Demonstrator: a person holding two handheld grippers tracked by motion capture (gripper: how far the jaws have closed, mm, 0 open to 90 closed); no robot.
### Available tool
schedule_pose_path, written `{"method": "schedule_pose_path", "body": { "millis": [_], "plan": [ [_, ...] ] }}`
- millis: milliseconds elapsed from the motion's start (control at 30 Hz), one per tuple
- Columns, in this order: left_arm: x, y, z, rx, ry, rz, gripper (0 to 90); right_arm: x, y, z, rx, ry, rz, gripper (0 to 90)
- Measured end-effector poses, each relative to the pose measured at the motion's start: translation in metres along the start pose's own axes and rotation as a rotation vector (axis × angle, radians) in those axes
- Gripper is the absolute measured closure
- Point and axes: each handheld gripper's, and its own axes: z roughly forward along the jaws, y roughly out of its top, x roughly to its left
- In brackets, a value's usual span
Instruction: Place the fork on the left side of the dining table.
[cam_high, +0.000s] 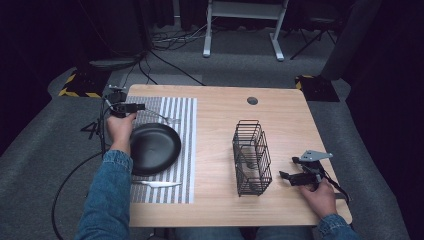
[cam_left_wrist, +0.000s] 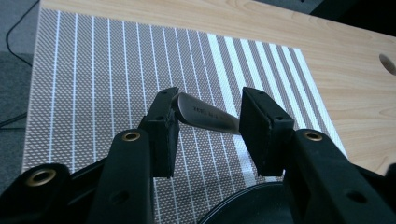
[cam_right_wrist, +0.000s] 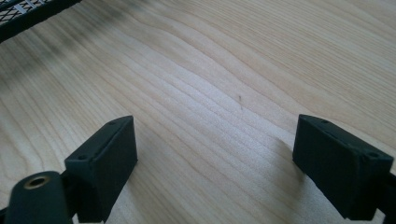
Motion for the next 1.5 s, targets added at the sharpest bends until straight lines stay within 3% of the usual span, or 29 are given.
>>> {"method": "schedule_pose_path", "body": {
  "millis": [133,267,467,900,1067,1200,1333,1500],
  "plan": [
    [0.001,-0.002,0.003,0.017,-0.004,-0.003,57.1,0.0,0.0,0.0,0.0,0.0,0.0,13.7],
    [0.006,-0.006,0.002,0.004,-0.027,-0.031,57.1,0.0,0.0,0.0,0.0,0.0,0.0,13.7],
    [0.016,-0.012,0.001,-0.002,-0.024,-0.067,57.0,0.0,0.0,0.0,0.0,0.0,0.0,13.7],
    [0.02,-0.014,0.003,0.014,-0.015,-0.084,56.6,0.0,0.0,0.0,0.0,0.0,0.0,13.7],
    [0.022,-0.012,0.002,-0.008,-0.018,-0.126,55.1,0.0,0.0,0.0,0.0,0.0,0.0,13.7],
    [0.021,-0.011,0.001,-0.019,-0.013,-0.131,54.2,0.0,0.0,0.0,0.0,0.0,0.0,13.7],
    [0.023,-0.011,-0.001,-0.025,0.027,-0.123,51.3,0.0,0.0,0.0,0.0,0.0,0.0,13.7],
    [0.021,-0.01,-0.007,-0.047,0.025,-0.12,49.1,0.0,0.0,0.0,0.0,-0.001,0.0,13.7]
  ]
}}
